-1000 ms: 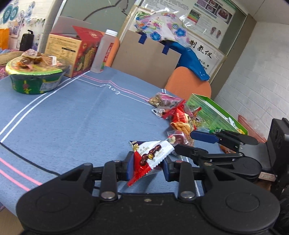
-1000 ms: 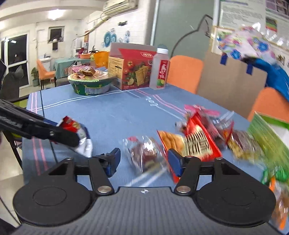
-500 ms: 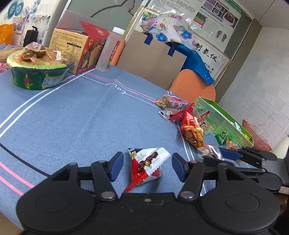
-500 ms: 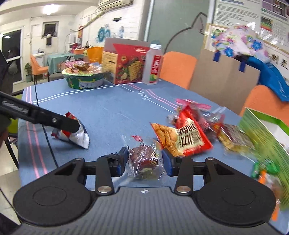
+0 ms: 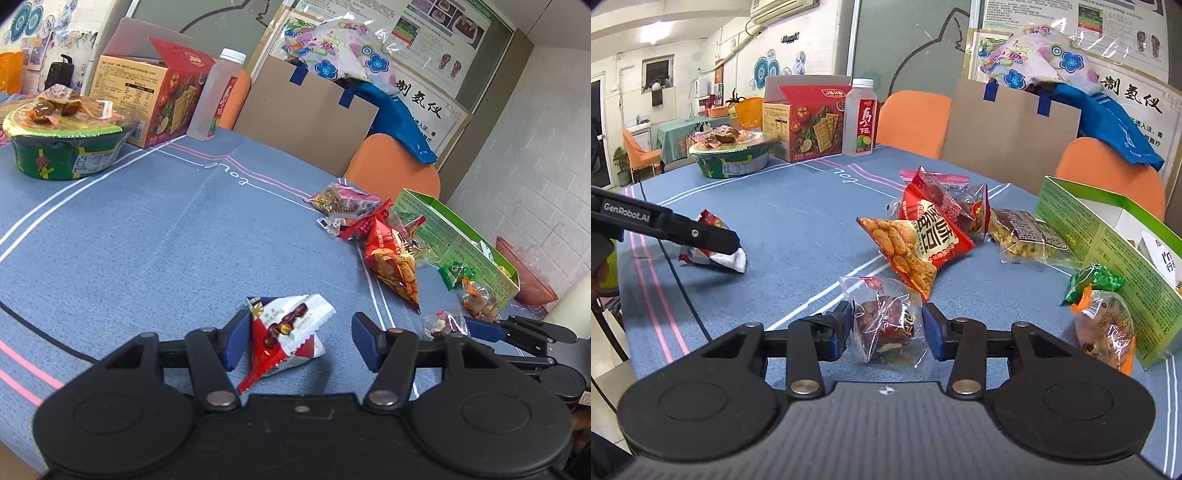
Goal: Organize snacks
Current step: 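Carry both packets over the green box and open both grippers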
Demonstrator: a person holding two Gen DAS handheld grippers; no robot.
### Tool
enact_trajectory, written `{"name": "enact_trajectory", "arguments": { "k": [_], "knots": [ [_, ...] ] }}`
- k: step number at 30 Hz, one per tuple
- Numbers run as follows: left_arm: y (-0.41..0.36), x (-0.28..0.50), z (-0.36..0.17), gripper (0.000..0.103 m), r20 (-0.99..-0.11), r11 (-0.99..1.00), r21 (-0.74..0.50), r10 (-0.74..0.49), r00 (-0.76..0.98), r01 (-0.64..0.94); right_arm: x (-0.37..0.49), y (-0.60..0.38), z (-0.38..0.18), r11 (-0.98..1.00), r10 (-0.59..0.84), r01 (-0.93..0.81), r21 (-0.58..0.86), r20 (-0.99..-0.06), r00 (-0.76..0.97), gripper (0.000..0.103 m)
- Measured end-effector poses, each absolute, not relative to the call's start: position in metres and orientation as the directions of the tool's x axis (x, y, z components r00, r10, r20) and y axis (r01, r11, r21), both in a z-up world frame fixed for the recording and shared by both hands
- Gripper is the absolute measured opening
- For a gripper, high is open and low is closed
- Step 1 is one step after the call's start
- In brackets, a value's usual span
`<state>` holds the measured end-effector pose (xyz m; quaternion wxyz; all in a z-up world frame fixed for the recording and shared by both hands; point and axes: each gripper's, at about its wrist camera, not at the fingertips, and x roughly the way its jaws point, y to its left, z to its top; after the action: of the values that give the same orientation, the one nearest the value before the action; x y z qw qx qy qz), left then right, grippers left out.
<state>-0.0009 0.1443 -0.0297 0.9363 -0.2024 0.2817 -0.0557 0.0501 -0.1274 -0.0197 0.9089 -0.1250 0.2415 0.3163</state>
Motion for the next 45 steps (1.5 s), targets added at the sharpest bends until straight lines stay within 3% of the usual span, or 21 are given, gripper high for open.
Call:
{"name": "enact_trajectory", "arguments": {
  "k": [4,7,9,11,13,17,27,45],
  "knots": [
    [0.143,0.0,-0.03,0.103,-0.504,0.913,-0.408,-0.214,0.837,-0.012,0.049,-0.131,-0.021,0.773,0.517,-0.631,-0.066,-0.511,0.686,0.075],
    [0.144,0.001,-0.031,0.084,-0.508,0.91,-0.414,-0.225,0.832,-0.007,0.049,-0.132,-0.022,0.775,0.52,-0.629,-0.059,-0.507,0.688,0.076],
    [0.143,0.0,-0.031,0.085,-0.509,0.912,-0.41,-0.222,0.832,-0.007,0.048,-0.132,-0.022,0.776,0.521,-0.628,-0.056,-0.505,0.689,0.076],
    [0.141,0.0,-0.031,0.095,-0.506,0.915,-0.402,-0.22,0.834,-0.003,0.048,-0.132,-0.022,0.775,0.522,-0.629,-0.056,-0.505,0.688,0.078],
    [0.138,0.0,-0.031,0.099,-0.504,0.918,-0.398,-0.218,0.836,-0.001,0.048,-0.132,-0.022,0.776,0.522,-0.629,-0.054,-0.505,0.687,0.078],
    [0.138,0.004,-0.032,0.078,-0.52,0.914,-0.405,-0.239,0.82,0.01,0.048,-0.132,-0.022,0.775,0.523,-0.63,-0.052,-0.505,0.686,0.073],
    [0.119,0.005,-0.02,0.077,-0.516,0.914,-0.401,-0.274,0.812,0.054,0.044,-0.149,-0.013,0.79,0.534,-0.613,-0.029,-0.458,0.711,0.072],
    [0.012,0.076,0.05,0.077,-0.393,0.858,-0.372,-0.491,0.778,0.353,0.051,-0.254,0.014,0.919,0.37,-0.394,-0.018,-0.303,0.878,0.072]
  ]
}}
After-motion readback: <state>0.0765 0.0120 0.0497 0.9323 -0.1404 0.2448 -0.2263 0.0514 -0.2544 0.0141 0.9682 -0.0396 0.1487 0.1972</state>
